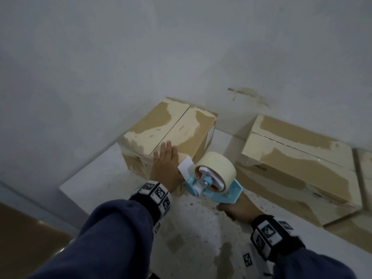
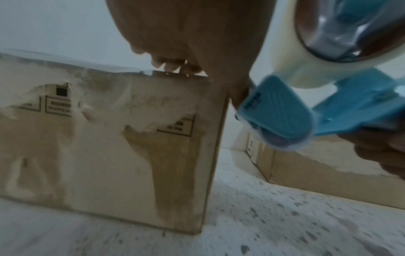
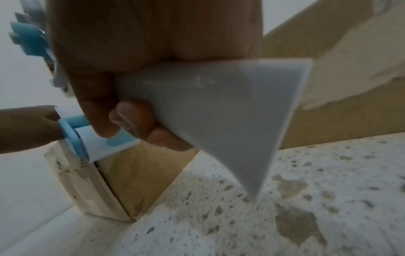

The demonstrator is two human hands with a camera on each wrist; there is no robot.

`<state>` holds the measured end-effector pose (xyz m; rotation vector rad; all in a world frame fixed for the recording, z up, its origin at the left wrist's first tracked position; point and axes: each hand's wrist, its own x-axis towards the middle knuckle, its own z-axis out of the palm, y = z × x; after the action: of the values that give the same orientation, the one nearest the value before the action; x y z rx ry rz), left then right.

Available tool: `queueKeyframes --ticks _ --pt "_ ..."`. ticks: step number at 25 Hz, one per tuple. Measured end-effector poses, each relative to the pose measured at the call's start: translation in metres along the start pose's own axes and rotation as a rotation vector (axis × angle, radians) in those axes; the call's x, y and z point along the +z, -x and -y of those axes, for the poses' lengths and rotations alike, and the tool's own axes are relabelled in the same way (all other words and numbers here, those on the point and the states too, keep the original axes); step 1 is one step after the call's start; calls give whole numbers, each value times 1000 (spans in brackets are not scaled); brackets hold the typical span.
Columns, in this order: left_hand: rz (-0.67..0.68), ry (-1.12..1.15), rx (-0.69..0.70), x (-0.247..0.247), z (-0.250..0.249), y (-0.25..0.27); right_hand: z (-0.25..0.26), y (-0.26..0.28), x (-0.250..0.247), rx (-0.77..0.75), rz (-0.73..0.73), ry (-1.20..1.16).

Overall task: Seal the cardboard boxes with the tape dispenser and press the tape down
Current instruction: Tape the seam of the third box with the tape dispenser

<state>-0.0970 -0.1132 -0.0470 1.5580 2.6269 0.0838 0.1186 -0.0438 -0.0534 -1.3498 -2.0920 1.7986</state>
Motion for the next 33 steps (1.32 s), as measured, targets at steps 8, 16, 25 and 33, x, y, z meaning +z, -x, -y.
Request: queueKeyframes --ticks 8,16,25,33 --pt "-278 47 -38 11 -1 8 -8 -12 11 0 -15 -105" --pt "-183 42 -56 10 -4 5 -10 -12 8 49 -2 -76" --pt "-184 -1 -22 6 -8 14 -9 13 -4 -30 -194 -233" --pt "81 43 92 -17 72 30 16 22 -8 -209 -277 -273"
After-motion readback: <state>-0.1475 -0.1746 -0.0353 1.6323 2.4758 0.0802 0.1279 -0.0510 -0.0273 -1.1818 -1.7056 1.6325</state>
